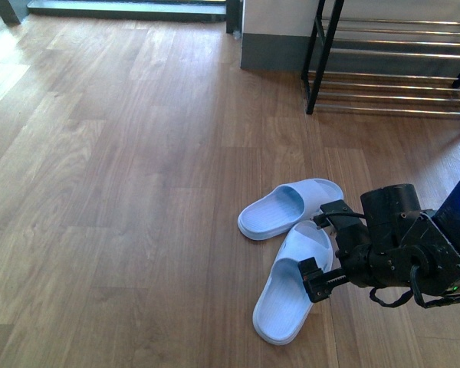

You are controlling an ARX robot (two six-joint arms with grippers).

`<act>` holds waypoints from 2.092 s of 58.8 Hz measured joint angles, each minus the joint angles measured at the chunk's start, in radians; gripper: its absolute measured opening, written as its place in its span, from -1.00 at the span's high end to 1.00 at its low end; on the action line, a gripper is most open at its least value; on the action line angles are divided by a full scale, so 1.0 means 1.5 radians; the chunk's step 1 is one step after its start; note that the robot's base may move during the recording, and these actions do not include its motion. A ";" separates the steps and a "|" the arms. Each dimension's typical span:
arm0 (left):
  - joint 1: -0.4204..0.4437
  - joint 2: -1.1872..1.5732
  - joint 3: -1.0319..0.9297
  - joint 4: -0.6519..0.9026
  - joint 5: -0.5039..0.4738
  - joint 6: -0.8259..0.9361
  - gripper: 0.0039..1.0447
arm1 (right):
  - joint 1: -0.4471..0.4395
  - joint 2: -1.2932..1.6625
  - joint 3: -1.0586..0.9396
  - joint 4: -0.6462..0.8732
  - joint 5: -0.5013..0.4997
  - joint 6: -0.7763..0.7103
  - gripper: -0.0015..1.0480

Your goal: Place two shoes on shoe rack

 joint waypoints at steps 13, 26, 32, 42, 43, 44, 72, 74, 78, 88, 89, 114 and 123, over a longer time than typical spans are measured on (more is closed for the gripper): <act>0.000 0.000 0.000 0.000 0.000 0.000 -0.83 | -0.001 0.030 0.043 -0.008 0.017 0.031 -0.82; 0.000 0.000 0.000 0.000 0.000 0.000 -0.83 | -0.010 0.049 0.070 -0.013 0.030 0.037 -0.82; 0.000 0.000 0.000 0.000 0.000 0.000 -0.83 | -0.015 0.060 0.077 -0.012 0.030 0.040 -0.82; 0.000 0.000 0.000 0.000 0.000 0.000 -0.83 | -0.017 0.066 0.072 -0.001 0.027 0.050 -0.47; 0.000 0.000 0.000 0.000 0.000 0.000 -0.83 | -0.017 0.066 0.072 -0.001 0.027 0.051 -0.41; 0.000 0.000 0.000 0.000 0.000 0.000 -0.83 | -0.017 0.067 0.072 -0.001 0.027 0.051 -0.37; 0.000 0.000 0.000 0.000 0.000 0.000 -0.83 | -0.025 0.087 0.100 -0.001 0.020 0.064 0.97; 0.000 0.000 0.000 0.000 0.000 0.000 -0.83 | -0.027 0.087 0.097 0.005 0.020 0.065 0.97; 0.000 0.000 0.000 0.000 0.000 0.000 -0.83 | -0.032 0.086 0.090 0.018 0.019 0.067 0.97; 0.000 0.000 0.000 0.000 0.000 0.000 -0.83 | -0.059 0.059 0.035 0.081 0.004 0.061 0.97; 0.000 0.000 0.000 0.000 0.000 0.000 -0.83 | -0.067 0.048 0.017 0.097 -0.004 0.057 0.97; 0.000 0.000 0.000 0.000 0.000 0.000 -0.83 | -0.134 -0.232 -0.307 0.261 -0.010 0.013 0.97; 0.000 0.000 0.000 0.000 0.000 0.000 -0.83 | -0.157 -0.388 -0.401 0.251 -0.010 -0.001 0.97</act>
